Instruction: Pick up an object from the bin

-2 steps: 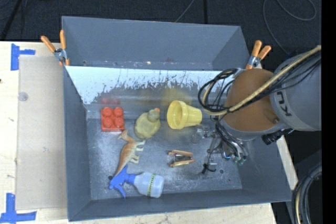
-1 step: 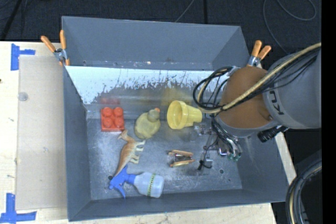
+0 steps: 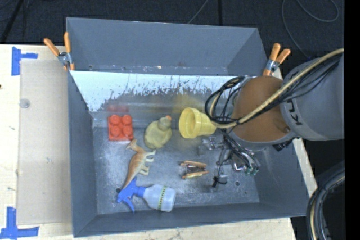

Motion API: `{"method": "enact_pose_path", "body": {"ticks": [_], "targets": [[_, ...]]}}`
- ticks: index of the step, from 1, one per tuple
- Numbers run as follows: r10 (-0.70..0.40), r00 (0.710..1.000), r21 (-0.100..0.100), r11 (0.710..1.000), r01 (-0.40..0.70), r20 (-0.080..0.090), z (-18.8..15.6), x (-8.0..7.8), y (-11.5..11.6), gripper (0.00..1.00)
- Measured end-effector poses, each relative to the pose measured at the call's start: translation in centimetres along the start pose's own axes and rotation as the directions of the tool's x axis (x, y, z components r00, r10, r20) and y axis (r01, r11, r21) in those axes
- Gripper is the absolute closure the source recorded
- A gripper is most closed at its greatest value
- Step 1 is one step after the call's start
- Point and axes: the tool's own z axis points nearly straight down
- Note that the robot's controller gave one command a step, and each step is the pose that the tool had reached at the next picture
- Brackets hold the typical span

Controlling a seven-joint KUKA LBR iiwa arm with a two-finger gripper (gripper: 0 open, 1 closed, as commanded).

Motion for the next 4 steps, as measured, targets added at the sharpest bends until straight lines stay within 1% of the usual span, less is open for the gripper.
{"method": "enact_pose_path", "body": {"ticks": [1,2,3,4], "targets": [[0.271,0.963,0.003,0.963,-0.271,0.000,1.0,1.0,2.4,1.00],[0.270,0.963,0.003,0.963,-0.270,0.000,1.0,1.0,2.4,1.00],[0.232,0.973,0.003,0.973,-0.232,-0.001,-8.0,1.1,3.2,1.00],[0.232,0.973,0.003,0.973,-0.232,-0.001,-8.0,1.1,3.2,1.00]]}}
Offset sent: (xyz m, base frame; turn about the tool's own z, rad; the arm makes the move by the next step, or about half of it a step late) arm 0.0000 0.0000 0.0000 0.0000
